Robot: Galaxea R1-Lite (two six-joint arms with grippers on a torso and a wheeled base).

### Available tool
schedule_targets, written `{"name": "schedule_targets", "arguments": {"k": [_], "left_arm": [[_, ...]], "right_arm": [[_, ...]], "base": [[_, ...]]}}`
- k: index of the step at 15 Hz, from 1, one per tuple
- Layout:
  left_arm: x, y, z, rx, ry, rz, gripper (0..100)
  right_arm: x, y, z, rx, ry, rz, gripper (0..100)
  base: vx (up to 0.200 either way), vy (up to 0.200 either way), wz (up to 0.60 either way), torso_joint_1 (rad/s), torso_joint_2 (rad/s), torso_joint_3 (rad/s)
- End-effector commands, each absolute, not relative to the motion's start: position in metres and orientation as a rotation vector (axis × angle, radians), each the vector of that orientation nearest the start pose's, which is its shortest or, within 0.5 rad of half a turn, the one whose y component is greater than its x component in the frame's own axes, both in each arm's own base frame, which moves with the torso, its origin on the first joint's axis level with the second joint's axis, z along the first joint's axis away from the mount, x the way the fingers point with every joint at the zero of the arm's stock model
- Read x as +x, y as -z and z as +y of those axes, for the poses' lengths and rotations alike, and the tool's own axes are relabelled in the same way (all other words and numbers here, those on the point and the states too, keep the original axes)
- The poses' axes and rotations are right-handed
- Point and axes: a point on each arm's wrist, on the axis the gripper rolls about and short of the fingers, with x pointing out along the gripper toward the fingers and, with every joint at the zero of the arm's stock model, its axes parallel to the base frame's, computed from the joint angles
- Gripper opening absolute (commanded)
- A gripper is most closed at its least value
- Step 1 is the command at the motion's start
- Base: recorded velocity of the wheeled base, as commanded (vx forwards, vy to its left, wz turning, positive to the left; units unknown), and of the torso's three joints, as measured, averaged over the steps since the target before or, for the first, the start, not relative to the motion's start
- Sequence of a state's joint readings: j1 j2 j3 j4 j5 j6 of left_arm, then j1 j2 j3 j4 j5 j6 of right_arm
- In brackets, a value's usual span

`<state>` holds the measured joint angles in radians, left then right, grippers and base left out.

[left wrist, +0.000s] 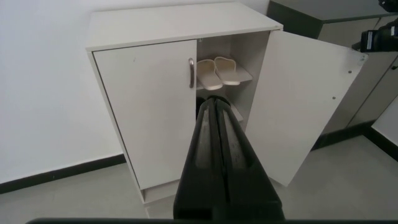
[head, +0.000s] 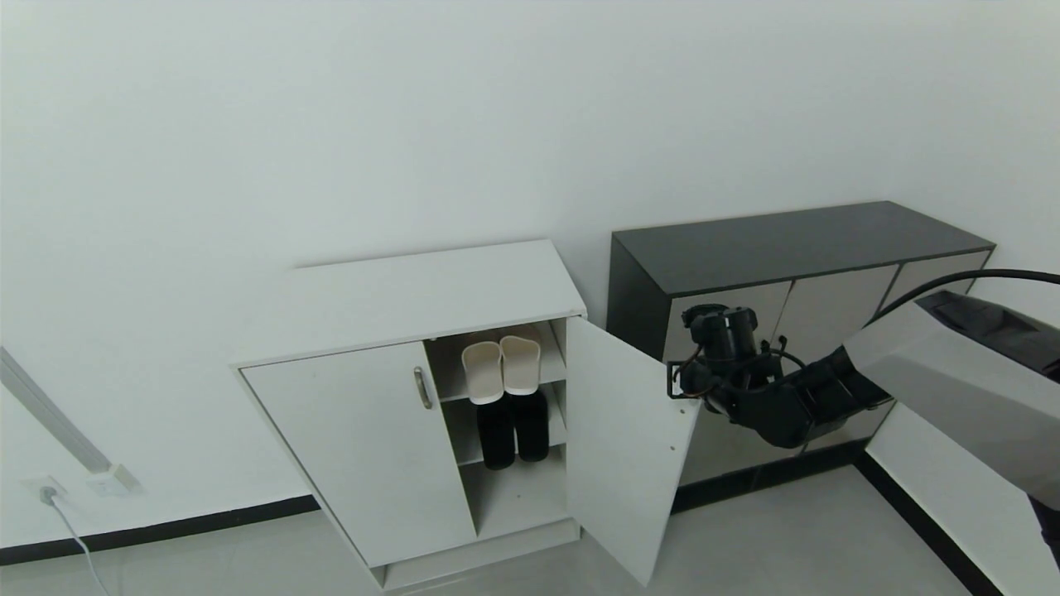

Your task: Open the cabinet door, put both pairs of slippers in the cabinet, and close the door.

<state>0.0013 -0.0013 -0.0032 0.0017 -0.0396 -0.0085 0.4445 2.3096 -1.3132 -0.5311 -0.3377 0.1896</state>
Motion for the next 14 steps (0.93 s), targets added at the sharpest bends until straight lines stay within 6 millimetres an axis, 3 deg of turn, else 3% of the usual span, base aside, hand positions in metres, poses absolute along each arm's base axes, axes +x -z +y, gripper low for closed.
{"name": "schedule_targets", "arguments": {"k": [1,4,8,12,14], "left_arm": [[-0.023,-0.076,-0.001,-0.009,0.038,-0.001,0],[-0.023,-0.076,-0.001,-0.009,0.037,-0.001,0],[-0.023,-0.076,-0.001,-0.011,0.037,-0.001,0],[-0.023,-0.076,-0.001,-0.009,0.037,-0.001,0],[-0.023,-0.076,-0.001,-0.009,0.038,-0.001,0]], "right_arm": [[0.398,-0.073,0.195,0.0,-0.09,0.45,0],[0.373,-0.074,0.213,0.008,-0.147,0.449,0],[0.326,-0.07,0.248,-0.019,-0.274,0.459,0],[0.296,-0.078,0.28,0.003,-0.414,0.461,0],[0.287,-0.085,0.283,0.019,-0.464,0.462,0]], "base": [[0.0,0.0,0.0,0.0,0.0,0.0],[0.0,0.0,0.0,0.0,0.0,0.0],[0.0,0.0,0.0,0.0,0.0,0.0],[0.0,0.0,0.0,0.0,0.0,0.0],[0.0,0.0,0.0,0.0,0.0,0.0]]}}
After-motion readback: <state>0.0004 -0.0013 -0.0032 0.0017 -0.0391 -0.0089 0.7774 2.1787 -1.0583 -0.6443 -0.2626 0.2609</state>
